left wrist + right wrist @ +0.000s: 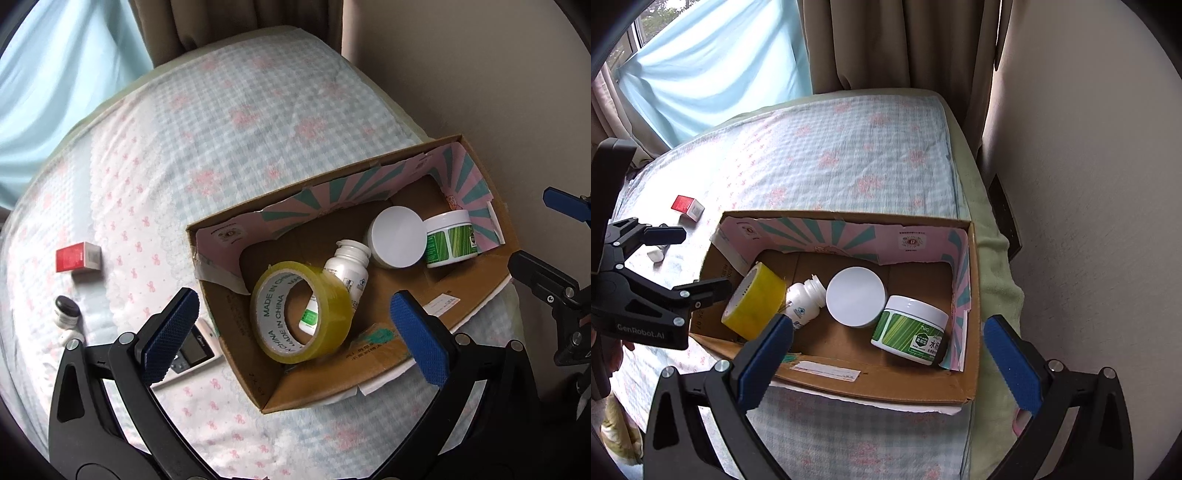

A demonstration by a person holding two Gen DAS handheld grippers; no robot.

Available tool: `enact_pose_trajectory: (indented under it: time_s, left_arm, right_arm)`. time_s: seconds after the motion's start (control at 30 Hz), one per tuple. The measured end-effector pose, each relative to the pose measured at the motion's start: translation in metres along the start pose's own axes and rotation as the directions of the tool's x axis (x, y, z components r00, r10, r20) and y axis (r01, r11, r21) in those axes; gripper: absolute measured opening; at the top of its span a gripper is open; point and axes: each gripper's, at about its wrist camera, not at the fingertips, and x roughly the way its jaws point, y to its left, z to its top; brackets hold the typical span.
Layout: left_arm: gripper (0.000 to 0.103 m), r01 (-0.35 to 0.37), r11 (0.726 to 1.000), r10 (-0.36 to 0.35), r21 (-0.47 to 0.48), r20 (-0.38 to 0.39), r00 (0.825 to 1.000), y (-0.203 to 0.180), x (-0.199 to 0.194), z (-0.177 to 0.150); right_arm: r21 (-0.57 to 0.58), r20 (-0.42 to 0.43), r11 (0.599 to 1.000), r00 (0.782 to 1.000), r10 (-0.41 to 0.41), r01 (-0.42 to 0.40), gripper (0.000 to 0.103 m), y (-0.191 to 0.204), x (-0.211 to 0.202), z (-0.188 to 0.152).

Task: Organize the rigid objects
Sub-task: 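Withdraw both tools from the box back over the bed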

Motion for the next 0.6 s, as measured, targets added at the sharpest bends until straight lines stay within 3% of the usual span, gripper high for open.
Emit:
enact_pose_trajectory:
  time_s: [0.33, 0.6]
  left_arm:
    - [0.103, -0.025, 0.999, 0.028, -0.047, 0.062, 0.998, 0.017, -0.062, -0.022]
    - [0.103, -0.041, 0.987, 0.054, -0.155, 0.080, 0.995, 0.066, -0.117, -0.070]
  right_arm:
    - [-0.024, 0.062, 1.000, 0.998, 0.006, -0.005, 0.103, 0.017, -0.044, 0.008]
    - [-0.061, 0.086, 0.998, 0.996, 0.008, -0.003, 0.103, 0.051, -0.064, 0.021]
